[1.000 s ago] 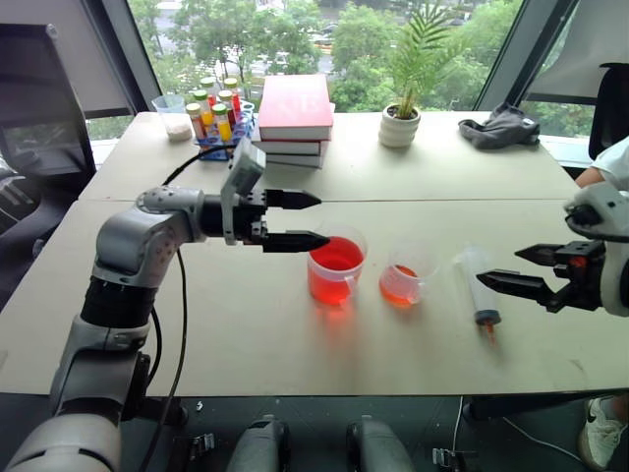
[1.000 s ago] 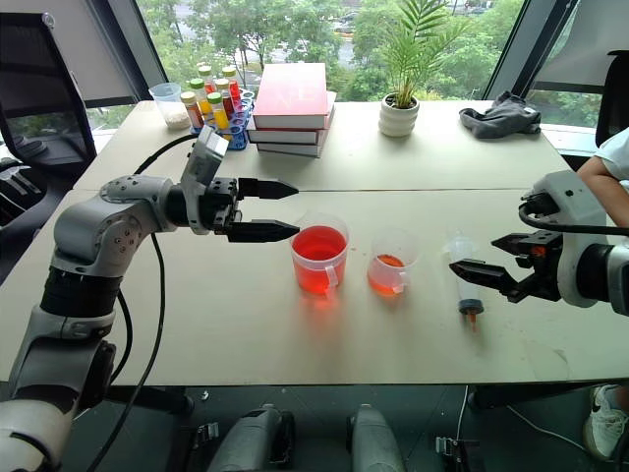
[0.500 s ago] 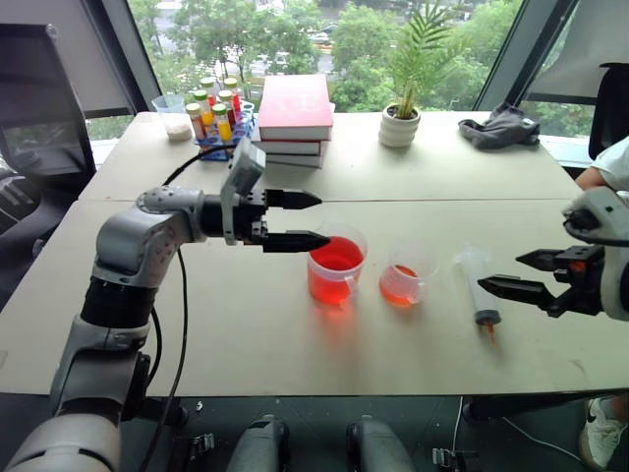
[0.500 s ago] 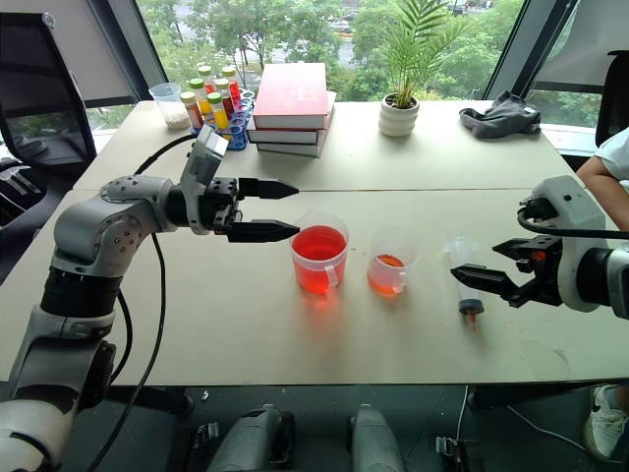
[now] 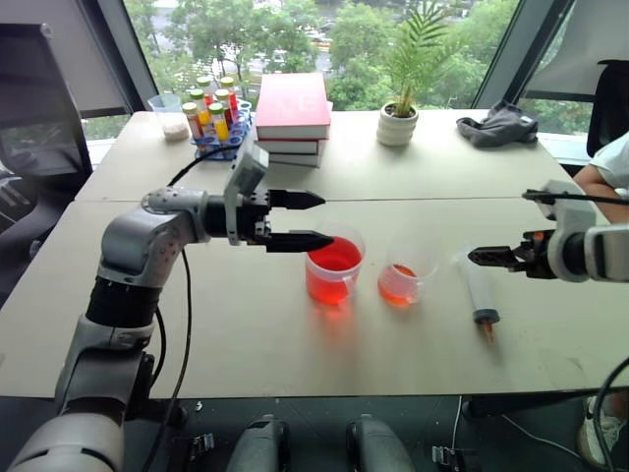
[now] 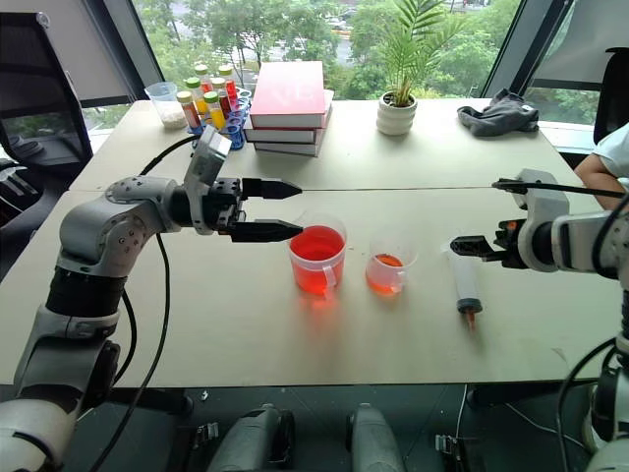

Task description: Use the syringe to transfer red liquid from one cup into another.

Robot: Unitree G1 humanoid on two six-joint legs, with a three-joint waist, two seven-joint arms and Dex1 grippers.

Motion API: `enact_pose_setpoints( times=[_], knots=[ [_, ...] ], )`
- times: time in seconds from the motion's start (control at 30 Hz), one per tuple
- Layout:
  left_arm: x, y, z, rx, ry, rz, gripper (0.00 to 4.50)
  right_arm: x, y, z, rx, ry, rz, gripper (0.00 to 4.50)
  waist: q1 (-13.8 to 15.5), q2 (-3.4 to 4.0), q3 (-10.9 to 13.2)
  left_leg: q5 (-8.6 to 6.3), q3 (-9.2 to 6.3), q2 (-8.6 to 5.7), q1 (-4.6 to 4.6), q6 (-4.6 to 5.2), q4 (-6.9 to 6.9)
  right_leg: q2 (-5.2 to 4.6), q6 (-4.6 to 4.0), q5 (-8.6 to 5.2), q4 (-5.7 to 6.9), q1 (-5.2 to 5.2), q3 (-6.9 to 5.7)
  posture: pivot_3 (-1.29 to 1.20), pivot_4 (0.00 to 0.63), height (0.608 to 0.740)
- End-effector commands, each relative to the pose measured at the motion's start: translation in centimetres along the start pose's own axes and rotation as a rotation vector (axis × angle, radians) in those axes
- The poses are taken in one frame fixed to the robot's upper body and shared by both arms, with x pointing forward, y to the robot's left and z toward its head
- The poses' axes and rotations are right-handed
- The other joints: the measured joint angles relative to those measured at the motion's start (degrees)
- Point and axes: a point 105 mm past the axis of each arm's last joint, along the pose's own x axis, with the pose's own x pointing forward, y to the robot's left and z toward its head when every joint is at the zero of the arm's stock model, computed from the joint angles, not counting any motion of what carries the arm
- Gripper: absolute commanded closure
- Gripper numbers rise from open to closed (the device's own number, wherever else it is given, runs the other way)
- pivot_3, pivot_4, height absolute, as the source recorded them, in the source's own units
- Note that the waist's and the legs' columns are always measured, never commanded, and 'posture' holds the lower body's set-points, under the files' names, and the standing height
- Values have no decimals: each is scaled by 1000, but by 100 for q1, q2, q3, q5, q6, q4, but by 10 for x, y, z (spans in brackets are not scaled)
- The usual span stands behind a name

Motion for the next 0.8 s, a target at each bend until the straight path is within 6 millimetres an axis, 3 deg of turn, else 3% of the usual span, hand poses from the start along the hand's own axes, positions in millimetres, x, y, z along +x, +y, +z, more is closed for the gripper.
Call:
enact_pose_setpoints(
  times=[0.03,0.17,0.37,0.47,0.6,0.63,0.8],
  knots=[
    [-2,-3,9,46,-15,11,0,10,-8,1,22,51,-62,36,7,0,0,0,0,0,-1,0,0,1,0,0,0,0,-1,0,150,740],
    [-7,-4,7,47,-16,43,0,35,-5,-13,5,155,-53,36,4,0,0,0,1,-2,-2,0,0,0,1,0,-2,0,-2,0,150,740],
    [-8,-5,7,51,-20,66,0,53,-1,-23,-28,215,-26,36,-2,-1,0,0,2,-2,-3,1,1,2,2,1,-1,0,-2,0,150,740],
    [-9,-6,8,53,-21,74,0,57,1,-24,-49,221,-18,810,-4,-1,-1,0,2,-2,-2,1,4,3,3,2,1,1,-2,0,150,740],
    [-10,-5,9,57,-21,82,0,58,3,-22,-62,220,-7,2854,-22,-2,-1,0,2,-2,1,1,5,5,3,2,4,1,-1,0,150,740],
    [-10,-5,9,58,-21,83,0,58,4,-22,-65,219,-6,3127,-23,-2,-1,0,2,0,2,1,5,7,3,2,4,1,-2,0,150,740],
    [-11,-1,13,64,-25,88,0,44,-2,-5,-95,133,-41,3136,-18,-1,-1,0,2,0,2,1,5,7,3,2,5,1,-2,0,150,740]
  ],
)
